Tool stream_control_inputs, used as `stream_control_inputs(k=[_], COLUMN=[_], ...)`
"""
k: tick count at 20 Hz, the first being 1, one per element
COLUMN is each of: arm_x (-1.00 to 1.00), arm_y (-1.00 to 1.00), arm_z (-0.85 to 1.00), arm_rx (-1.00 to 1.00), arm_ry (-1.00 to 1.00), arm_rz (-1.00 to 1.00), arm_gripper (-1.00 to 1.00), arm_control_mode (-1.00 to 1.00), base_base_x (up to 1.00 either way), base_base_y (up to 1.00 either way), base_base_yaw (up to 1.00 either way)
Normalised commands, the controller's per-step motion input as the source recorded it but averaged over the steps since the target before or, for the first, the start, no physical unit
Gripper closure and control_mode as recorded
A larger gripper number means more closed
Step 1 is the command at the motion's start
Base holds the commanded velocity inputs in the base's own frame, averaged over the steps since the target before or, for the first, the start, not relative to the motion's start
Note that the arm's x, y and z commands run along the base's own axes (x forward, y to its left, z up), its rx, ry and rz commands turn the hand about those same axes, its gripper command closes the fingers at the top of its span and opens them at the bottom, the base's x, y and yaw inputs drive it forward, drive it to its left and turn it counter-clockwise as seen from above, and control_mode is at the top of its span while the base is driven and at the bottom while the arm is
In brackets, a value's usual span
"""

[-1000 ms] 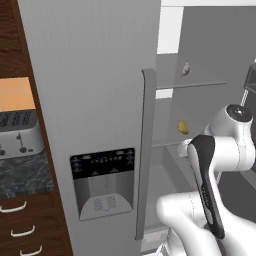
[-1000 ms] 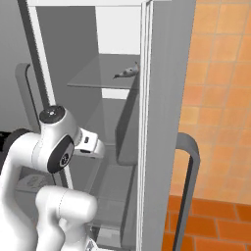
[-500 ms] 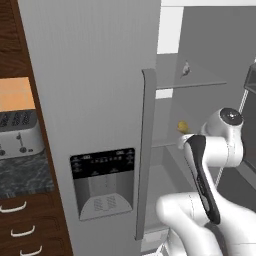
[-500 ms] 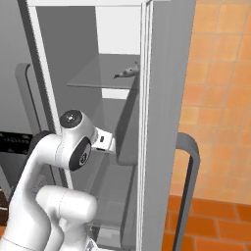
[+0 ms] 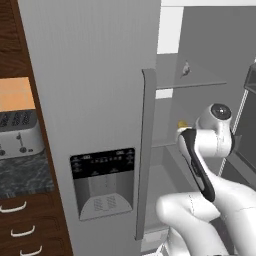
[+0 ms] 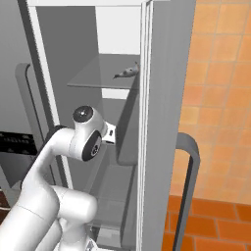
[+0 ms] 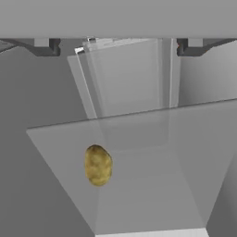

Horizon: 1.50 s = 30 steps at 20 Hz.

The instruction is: Place one potato and one fish in each tupperware on the nearby counter, to pack two identical lunches.

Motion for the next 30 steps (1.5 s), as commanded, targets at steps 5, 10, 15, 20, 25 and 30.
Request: stream_control_inputs(k=[5,10,15,20,25,30], arm_x=[0.41,0.36,0.39,0.43,0.52,0.5], arm_y=[0.0,-0.04,-0.26,-0.21,-0.2,-0.22], arm_z=[-0.13,-0.06,-0.21,-0.13,-0.14,-0.15], arm_rx=[0.0,0.0,0.0,0.0,0.0,0.0], arm_ry=[0.0,0.0,0.0,0.0,0.0,0.0], arm_rz=[0.0,0.0,0.0,0.0,0.0,0.0], arm_gripper=[-1.0,-1.0,-1.0,-1.0,-1.0,-1.0], arm_control_mode=[-1.0,-1.0,-1.0,-1.0,-1.0,-1.0], base_base_x=[0.0,0.0,0.0,0.0,0.0,0.0], base_base_y=[0.0,0.0,0.0,0.0,0.0,0.0], base_base_yaw=[0.0,0.0,0.0,0.0,0.0,0.0])
